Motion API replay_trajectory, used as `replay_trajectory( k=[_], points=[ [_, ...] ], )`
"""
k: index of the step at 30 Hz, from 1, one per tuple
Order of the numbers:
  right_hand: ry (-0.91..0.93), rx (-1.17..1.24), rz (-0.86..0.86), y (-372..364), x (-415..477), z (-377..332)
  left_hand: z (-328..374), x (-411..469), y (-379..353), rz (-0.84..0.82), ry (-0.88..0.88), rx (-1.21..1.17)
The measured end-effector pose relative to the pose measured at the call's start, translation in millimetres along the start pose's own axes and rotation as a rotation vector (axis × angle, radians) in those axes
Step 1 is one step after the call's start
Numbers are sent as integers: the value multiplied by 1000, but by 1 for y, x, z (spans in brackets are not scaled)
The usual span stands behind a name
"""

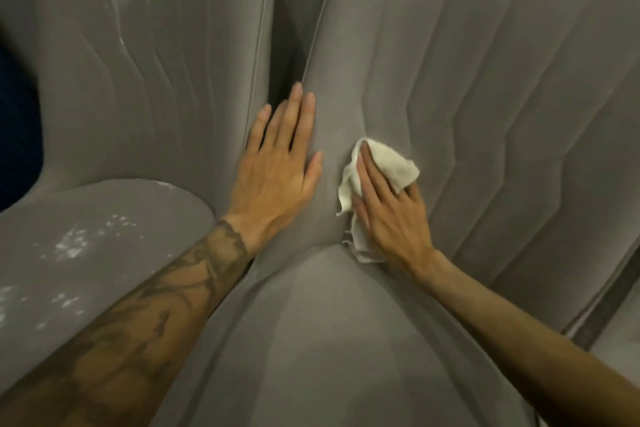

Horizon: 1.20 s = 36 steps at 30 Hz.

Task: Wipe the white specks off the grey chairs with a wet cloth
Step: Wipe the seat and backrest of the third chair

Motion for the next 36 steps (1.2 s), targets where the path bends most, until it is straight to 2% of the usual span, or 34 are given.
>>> replay_trajectory(
  k=[3,7,9,10,12,14,17,19,21,23,25,28,30,33,36],
  points=[
    [-3,-3,46,8,16,6,-5,-52,-3,-120,-37,26],
    [-121,47,265,41,113,16,-18,-108,-4,-195,-67,112],
    [-190,158,325,39,129,0,-24,-118,-2,-197,-74,105],
    [-184,233,294,31,122,-16,-25,-120,-2,-199,-80,94],
    [-14,289,146,6,82,-64,-27,-124,-3,-215,-84,72],
    [228,205,16,-11,35,-103,-28,-133,-7,-237,-88,46],
    [348,150,20,-10,39,-90,-30,-146,-11,-259,-106,56],
    [250,158,105,6,73,-58,-31,-150,-12,-265,-110,70],
    [74,151,205,24,105,-25,-30,-150,-13,-282,-104,70],
    [-31,199,219,29,113,-23,-28,-148,-12,-298,-94,51],
    [-5,312,126,17,94,-51,-26,-148,-8,-311,-80,23],
    [161,446,-45,-4,37,-106,-25,-159,3,-350,-78,-37],
    [192,566,-143,-7,10,-131,-27,-176,15,-392,-76,-90],
    [114,778,-254,-2,-12,-151,-39,-206,35,-454,-38,-134],
    [-116,959,-184,14,-5,-157,-71,-232,58,-479,128,-129]
  ],
)
Point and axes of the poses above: each hand's wrist, its own x-axis towards the middle knuckle, its own y-axis out of the back of the hand, z = x × y, the point moved 7 cm from there along x, towards the middle knuckle, and after that the axes turned 3 degrees about x, right-handed, at the moved point
